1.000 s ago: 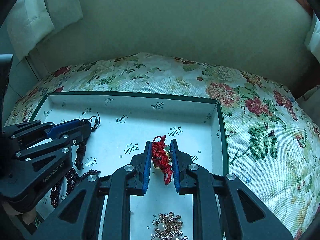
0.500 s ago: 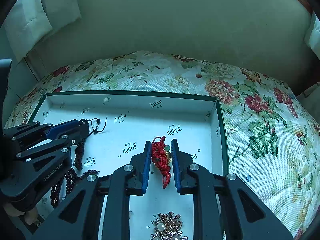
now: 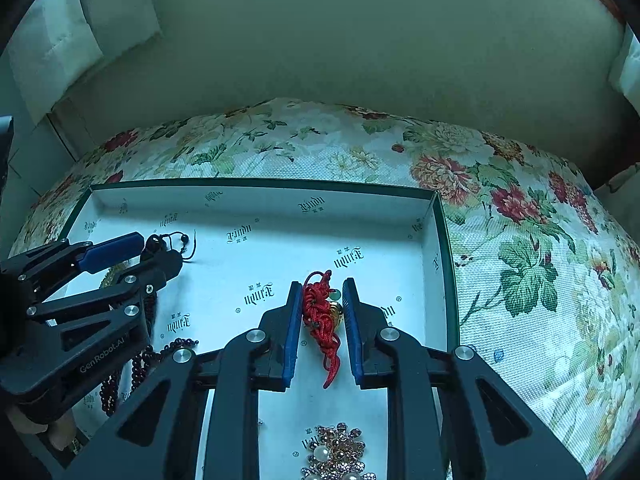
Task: Organize jewelry
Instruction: 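Open both tools to release the pendant and red charm in the box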
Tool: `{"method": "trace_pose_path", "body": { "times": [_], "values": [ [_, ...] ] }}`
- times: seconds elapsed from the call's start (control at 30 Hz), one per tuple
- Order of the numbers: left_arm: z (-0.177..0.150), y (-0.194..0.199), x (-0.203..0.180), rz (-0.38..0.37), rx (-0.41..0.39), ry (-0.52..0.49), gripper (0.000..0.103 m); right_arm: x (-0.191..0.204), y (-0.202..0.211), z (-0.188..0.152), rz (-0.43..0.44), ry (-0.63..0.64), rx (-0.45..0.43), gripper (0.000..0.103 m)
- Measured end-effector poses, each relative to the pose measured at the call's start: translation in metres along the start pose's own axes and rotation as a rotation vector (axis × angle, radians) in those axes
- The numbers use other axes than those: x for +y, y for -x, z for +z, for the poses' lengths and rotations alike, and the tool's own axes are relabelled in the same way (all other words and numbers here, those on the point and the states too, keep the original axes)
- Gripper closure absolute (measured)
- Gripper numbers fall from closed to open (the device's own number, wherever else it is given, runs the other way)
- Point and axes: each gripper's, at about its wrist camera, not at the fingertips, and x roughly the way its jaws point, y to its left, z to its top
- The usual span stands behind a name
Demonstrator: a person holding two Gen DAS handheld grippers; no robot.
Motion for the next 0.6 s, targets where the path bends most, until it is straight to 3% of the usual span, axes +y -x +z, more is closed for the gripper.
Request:
{"method": "trace_pose_path", "body": {
  "times": [0.17,0.27,0.43,0.6],
  "values": [
    [-0.0011,0.0007,-0.0002,0.000,-0.003,0.001,0.057,0.0004,-0.0014,0.0002,0.003,0.004,0.008,0.081],
    [-0.0014,0.0010,-0.0006,0.000,-0.004,0.000,0.054,-0.0005,0.0018,0.0013,0.010,0.002,-0.006,0.048],
    [-0.0018,0.0018,-0.0007,-0.002,-0.007,0.002,0.051,0.0011,0.0046,0.0032,-0.009,0.015,-0.019,0.048],
    [-0.0019,0.0045,-0.0007,-0.002,-0.019,0.002,0.042,0.0003,0.0077,0.0029,-0.015,0.009,-0.029,0.048]
  ]
}}
